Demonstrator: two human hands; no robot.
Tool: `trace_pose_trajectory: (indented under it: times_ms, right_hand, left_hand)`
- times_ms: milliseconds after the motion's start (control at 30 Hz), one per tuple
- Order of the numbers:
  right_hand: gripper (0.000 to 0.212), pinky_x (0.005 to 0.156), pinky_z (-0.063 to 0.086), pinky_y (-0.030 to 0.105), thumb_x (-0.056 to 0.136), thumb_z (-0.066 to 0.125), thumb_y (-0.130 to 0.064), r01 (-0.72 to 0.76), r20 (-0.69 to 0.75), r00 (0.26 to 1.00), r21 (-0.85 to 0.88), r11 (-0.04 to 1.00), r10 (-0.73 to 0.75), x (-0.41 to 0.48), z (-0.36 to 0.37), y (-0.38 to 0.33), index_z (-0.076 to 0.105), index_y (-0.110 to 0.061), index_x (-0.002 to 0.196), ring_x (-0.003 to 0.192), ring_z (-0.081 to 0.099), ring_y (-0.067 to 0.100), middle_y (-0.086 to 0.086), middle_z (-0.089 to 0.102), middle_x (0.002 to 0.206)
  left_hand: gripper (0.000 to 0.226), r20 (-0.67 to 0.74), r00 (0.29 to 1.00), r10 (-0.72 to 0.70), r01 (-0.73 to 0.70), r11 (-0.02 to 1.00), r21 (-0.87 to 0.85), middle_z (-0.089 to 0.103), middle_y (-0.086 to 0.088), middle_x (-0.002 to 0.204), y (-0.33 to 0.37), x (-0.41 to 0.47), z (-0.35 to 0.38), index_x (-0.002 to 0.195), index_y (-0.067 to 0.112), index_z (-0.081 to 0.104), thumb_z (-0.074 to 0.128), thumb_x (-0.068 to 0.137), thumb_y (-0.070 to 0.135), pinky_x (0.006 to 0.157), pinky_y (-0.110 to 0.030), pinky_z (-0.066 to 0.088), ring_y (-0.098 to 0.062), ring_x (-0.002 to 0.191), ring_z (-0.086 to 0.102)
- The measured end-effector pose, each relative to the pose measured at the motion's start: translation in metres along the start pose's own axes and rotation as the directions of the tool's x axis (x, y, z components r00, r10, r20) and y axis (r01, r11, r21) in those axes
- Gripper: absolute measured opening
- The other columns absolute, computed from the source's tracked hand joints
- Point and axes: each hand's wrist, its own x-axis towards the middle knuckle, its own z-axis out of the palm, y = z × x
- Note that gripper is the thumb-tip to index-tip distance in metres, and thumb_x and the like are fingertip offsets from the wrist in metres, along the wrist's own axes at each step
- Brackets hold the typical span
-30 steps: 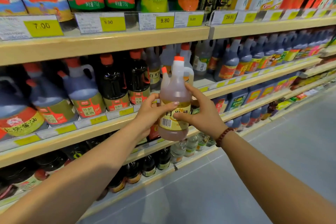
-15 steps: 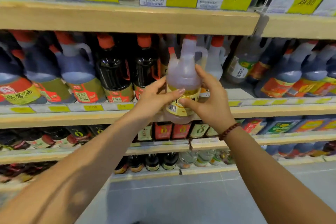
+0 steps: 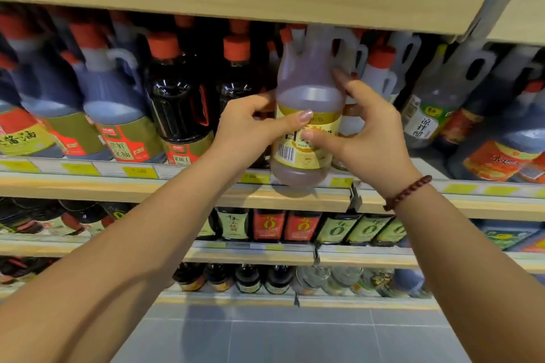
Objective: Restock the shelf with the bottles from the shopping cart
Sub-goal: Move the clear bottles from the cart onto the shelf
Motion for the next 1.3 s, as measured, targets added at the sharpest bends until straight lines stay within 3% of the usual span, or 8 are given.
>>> trace_pose_trajectory:
  times_ms: [200, 300, 400, 567, 800, 1000, 1133, 1300]
  right_hand:
    - [0.08, 0.102, 0.03, 0.007, 0.068, 0.081, -0.03, 0.069, -0.055, 0.996, -0.063, 0.996, -0.072, -0.002, 0.008, 0.015, 0.041, -0.014, 0.136, 0.123, 0.038, 0.002, -0.005, 0.046, 0.13]
    - [0.079, 0.107, 0.038, 0.026, 0.072, 0.079, -0.026, 0.103, -0.103, 0.989, -0.057, 0.993, -0.109, -0.006, 0.019, 0.02, 0.038, -0.01, 0.137, 0.128, 0.039, 0.01, -0.008, 0.04, 0.133]
    - [0.077, 0.094, 0.048, 0.046, 0.076, 0.074, -0.023, 0.141, -0.138, 0.98, -0.045, 0.989, -0.146, -0.009, 0.029, 0.027, 0.033, -0.009, 0.14, 0.129, 0.038, 0.012, -0.012, 0.035, 0.135]
    - [0.069, 0.103, 0.031, 0.018, 0.081, 0.068, -0.018, 0.172, -0.135, 0.971, -0.174, 0.97, -0.196, -0.018, 0.04, 0.038, 0.034, -0.003, 0.139, 0.121, 0.036, 0.02, 0.015, 0.048, 0.128]
    - [0.071, 0.107, 0.038, 0.048, 0.082, 0.068, -0.016, 0.089, -0.101, 0.99, -0.1, 0.991, -0.099, -0.023, 0.048, 0.043, 0.031, -0.01, 0.141, 0.136, 0.031, 0.02, -0.002, 0.037, 0.137]
    - [0.072, 0.109, 0.035, 0.049, 0.082, 0.068, -0.015, 0.037, -0.082, 0.996, -0.071, 0.997, -0.043, -0.029, 0.049, 0.046, 0.029, -0.012, 0.142, 0.138, 0.03, 0.023, -0.004, 0.034, 0.141]
    - [0.075, 0.115, 0.019, 0.03, 0.083, 0.065, -0.015, -0.038, -0.067, 0.997, -0.137, 0.99, 0.029, -0.027, 0.055, 0.044, 0.022, -0.015, 0.145, 0.142, 0.02, 0.022, 0.01, 0.025, 0.15]
    - [0.081, 0.112, 0.027, 0.036, 0.081, 0.063, -0.008, -0.039, -0.106, 0.994, -0.196, 0.98, 0.018, -0.027, 0.065, 0.038, 0.017, -0.019, 0.147, 0.139, 0.022, 0.027, 0.012, 0.022, 0.147]
  left_hand:
    - [0.031, -0.063, 0.992, 0.113, -0.105, 0.987, 0.121, 0.074, 0.002, 0.089, -0.009, -0.001, 0.008, 0.099, 0.012, 0.069, 0.079, 0.073, 0.025, 0.082, -0.035, 0.057, -0.013, 0.086, 0.071]
    - [0.031, -0.102, 0.976, 0.193, -0.167, 0.962, 0.217, 0.073, 0.0, 0.091, -0.016, -0.004, 0.01, 0.096, 0.011, 0.068, 0.078, 0.074, 0.03, 0.081, -0.034, 0.055, -0.013, 0.09, 0.068]
    - [0.041, -0.126, 0.962, 0.242, -0.208, 0.949, 0.239, 0.07, -0.009, 0.096, -0.025, -0.005, 0.014, 0.1, 0.004, 0.064, 0.076, 0.075, 0.034, 0.082, -0.041, 0.054, -0.024, 0.095, 0.064]
    - [0.039, -0.131, 0.967, 0.218, -0.201, 0.97, 0.135, 0.065, 0.006, 0.113, -0.044, -0.01, 0.021, 0.114, 0.027, 0.056, 0.074, 0.08, 0.021, 0.097, -0.032, 0.05, -0.007, 0.11, 0.059]
    - [0.058, -0.249, 0.944, 0.219, -0.197, 0.974, 0.111, 0.063, 0.003, 0.12, -0.064, -0.011, 0.03, 0.129, 0.02, 0.054, 0.077, 0.076, 0.019, 0.099, -0.035, 0.049, -0.009, 0.118, 0.056]
    - [0.074, -0.345, 0.889, 0.301, -0.249, 0.95, 0.189, 0.049, 0.011, 0.119, -0.076, -0.015, 0.041, 0.138, 0.009, 0.045, 0.078, 0.073, 0.025, 0.096, -0.032, 0.05, 0.003, 0.116, 0.048]
    - [0.071, -0.393, 0.861, 0.322, -0.264, 0.945, 0.194, 0.044, 0.017, 0.111, -0.079, -0.012, 0.047, 0.137, 0.01, 0.046, 0.076, 0.074, 0.024, 0.092, -0.035, 0.052, -0.001, 0.11, 0.049]
    - [0.067, -0.382, 0.868, 0.317, -0.253, 0.945, 0.208, 0.051, 0.005, 0.109, -0.079, -0.01, 0.045, 0.138, 0.009, 0.046, 0.075, 0.078, 0.019, 0.085, -0.027, 0.053, 0.011, 0.091, 0.051]
